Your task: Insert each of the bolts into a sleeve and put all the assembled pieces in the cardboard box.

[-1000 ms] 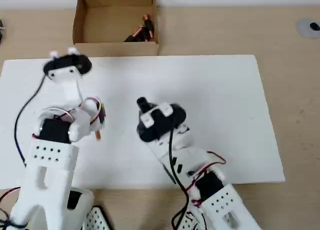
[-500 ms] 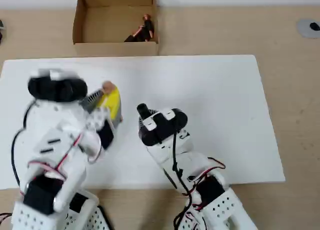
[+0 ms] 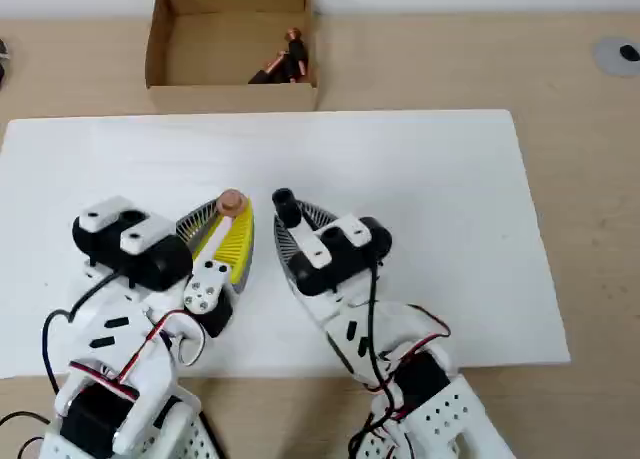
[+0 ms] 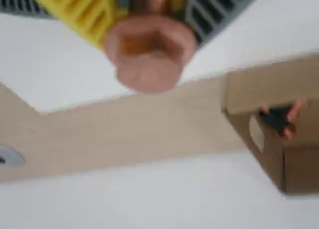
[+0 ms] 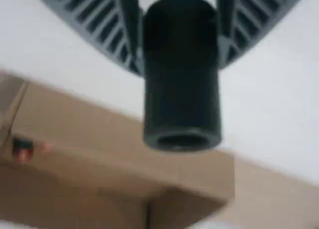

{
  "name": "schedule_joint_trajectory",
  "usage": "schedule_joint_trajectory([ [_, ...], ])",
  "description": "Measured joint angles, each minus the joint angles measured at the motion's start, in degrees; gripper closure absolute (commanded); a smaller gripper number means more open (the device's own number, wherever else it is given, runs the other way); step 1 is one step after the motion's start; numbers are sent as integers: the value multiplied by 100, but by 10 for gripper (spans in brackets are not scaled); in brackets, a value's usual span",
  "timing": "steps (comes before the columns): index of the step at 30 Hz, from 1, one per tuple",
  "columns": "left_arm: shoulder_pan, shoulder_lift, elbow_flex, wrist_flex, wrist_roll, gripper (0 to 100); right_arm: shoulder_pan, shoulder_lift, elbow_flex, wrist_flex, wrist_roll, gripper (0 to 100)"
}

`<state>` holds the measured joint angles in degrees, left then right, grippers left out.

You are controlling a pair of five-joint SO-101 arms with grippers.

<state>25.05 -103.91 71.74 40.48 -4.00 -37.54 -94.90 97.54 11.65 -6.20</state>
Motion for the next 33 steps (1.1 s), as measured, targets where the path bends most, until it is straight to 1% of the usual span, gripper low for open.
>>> schedule_joint_trajectory([
  [8,9,0,642,-1275,-923,997,0,0,0,-88,0,988],
  [12,9,9,1046,-2136,-1284,997,0,0,0,-88,0,988],
  [16,9,9,1424,-3051,-1415,997,0,0,0,-88,0,988],
  [19,9,9,1459,-3455,-1415,997,0,0,0,-88,0,988],
  [22,9,9,1459,-3622,-1415,997,-176,0,0,-53,0,988],
  [26,9,9,1371,-3622,-1415,997,-545,0,0,132,0,988],
  [30,9,9,1240,-3622,-1407,998,-659,0,0,141,0,988],
  [33,9,9,1187,-3604,-1108,998,-677,0,0,141,0,988],
])
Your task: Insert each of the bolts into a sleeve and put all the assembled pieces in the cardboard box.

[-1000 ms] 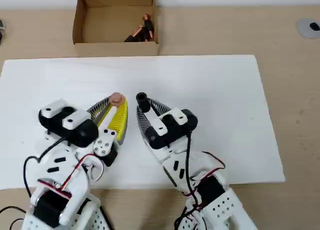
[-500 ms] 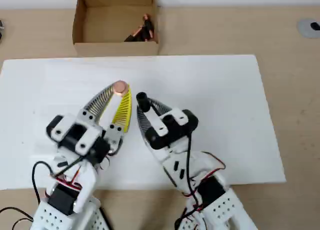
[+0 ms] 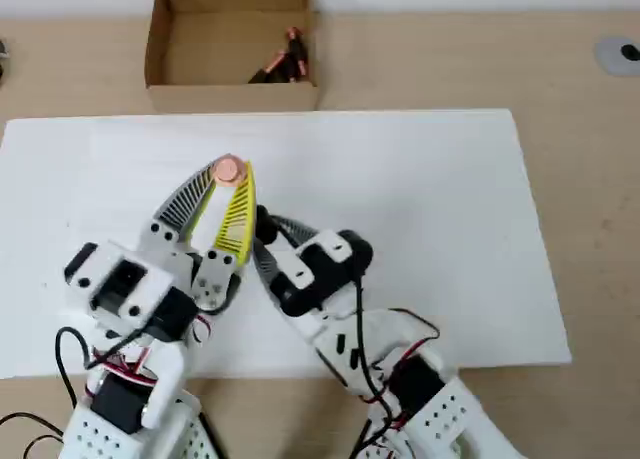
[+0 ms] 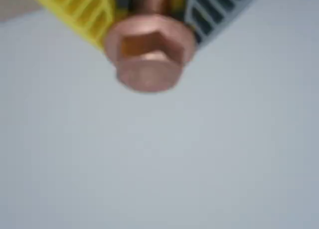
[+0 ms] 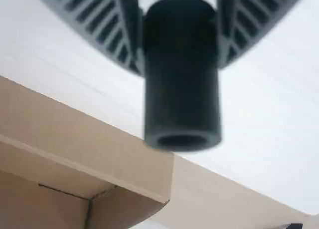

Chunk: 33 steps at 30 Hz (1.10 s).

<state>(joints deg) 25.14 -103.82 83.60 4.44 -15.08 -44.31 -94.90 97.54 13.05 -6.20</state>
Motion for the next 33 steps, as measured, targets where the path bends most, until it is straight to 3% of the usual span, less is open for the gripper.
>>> schedule_joint_trajectory([
  [8,0,0,-932,1635,853,998,0,0,0,0,0,988],
  [14,-378,0,-1011,2013,1178,998,0,0,0,-35,0,988],
  [21,-492,0,-1371,3024,2286,998,0,0,0,-35,0,988],
  [26,-167,0,-1503,3200,2699,998,0,0,0,-35,0,988],
  [33,-132,-9,-1556,3059,2567,998,0,0,0,-35,0,988],
])
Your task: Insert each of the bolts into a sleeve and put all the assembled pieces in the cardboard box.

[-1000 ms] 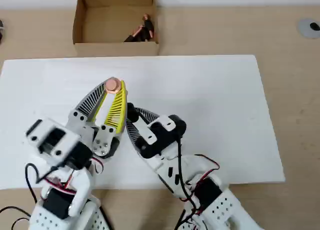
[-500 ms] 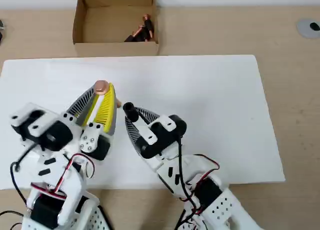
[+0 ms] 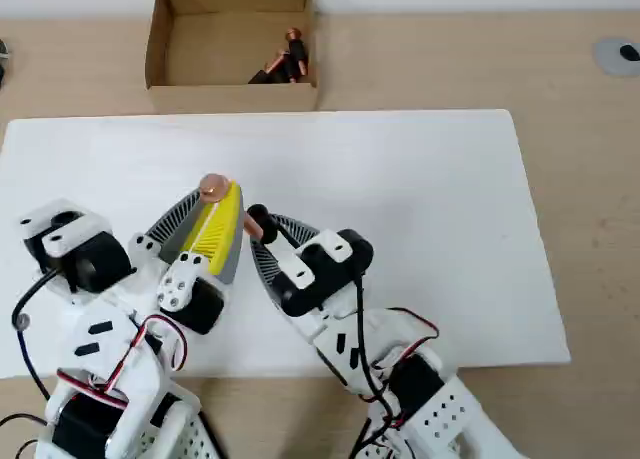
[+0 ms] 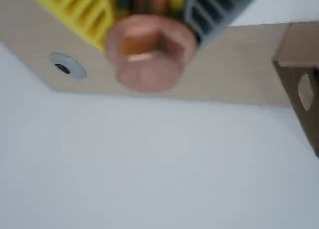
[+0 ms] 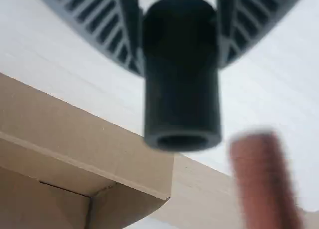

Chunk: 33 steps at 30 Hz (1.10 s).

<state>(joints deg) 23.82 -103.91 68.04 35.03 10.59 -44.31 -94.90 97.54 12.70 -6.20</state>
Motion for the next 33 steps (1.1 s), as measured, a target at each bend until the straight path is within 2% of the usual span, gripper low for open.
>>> schedule_joint_trajectory([
  [5,-343,-9,229,-870,-79,998,0,0,0,0,0,988],
  [9,-378,-9,360,-1064,-79,998,0,0,0,0,0,988],
  [33,-396,-9,1055,-1125,316,997,0,0,0,0,0,988],
])
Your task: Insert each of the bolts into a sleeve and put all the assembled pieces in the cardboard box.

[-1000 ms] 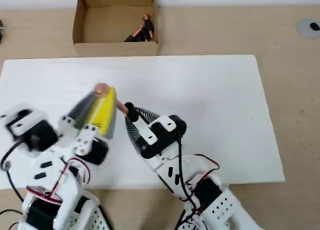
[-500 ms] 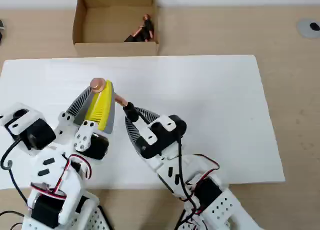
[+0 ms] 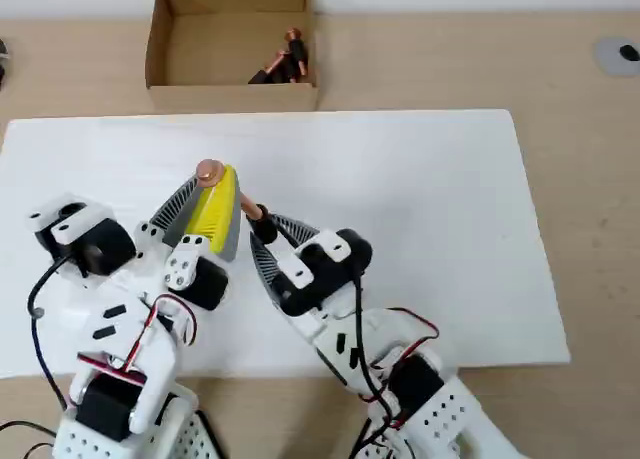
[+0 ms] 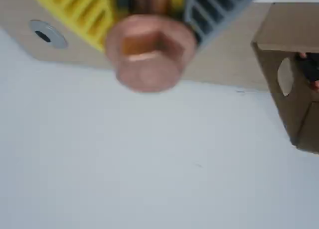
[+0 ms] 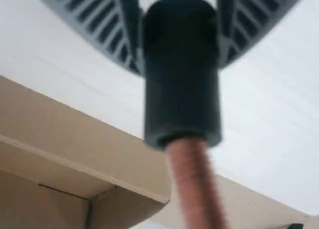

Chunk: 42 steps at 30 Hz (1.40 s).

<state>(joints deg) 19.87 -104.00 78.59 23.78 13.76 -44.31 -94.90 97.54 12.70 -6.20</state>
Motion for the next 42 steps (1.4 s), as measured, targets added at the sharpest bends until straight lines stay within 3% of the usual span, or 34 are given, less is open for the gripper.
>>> schedule_joint_trajectory([
  [18,193,-26,387,-44,-123,995,0,0,0,18,0,988],
  [30,1002,-35,387,1398,-158,993,26,18,0,35,9,988],
  [42,1055,-35,387,1486,-545,947,18,18,0,35,9,988],
])
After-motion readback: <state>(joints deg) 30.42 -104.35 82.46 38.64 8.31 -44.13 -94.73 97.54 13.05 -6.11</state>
